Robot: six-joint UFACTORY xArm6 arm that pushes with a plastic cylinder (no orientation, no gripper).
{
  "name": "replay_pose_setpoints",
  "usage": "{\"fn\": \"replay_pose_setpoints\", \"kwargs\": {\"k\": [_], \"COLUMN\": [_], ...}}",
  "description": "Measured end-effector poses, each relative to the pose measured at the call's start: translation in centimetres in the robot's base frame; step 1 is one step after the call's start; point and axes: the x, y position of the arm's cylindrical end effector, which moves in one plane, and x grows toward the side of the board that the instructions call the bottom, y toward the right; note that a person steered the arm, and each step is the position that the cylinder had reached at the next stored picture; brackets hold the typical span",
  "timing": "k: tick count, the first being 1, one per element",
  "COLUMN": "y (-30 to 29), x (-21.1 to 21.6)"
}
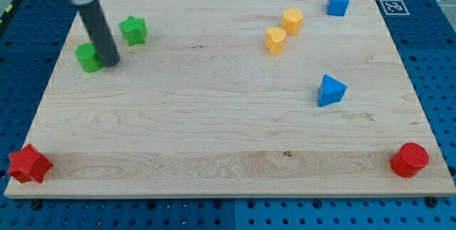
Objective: Push the green circle up a bit
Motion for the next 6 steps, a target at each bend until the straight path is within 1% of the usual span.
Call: {"fn": "replay_pose_setpoints", "kwargs": {"k": [1, 2, 3, 5, 6], "y": [-0.2, -1.4, -4.6, -4.3, -2.3], "x": [5.0, 4.9, 3.3, 3.0, -5.7]}}
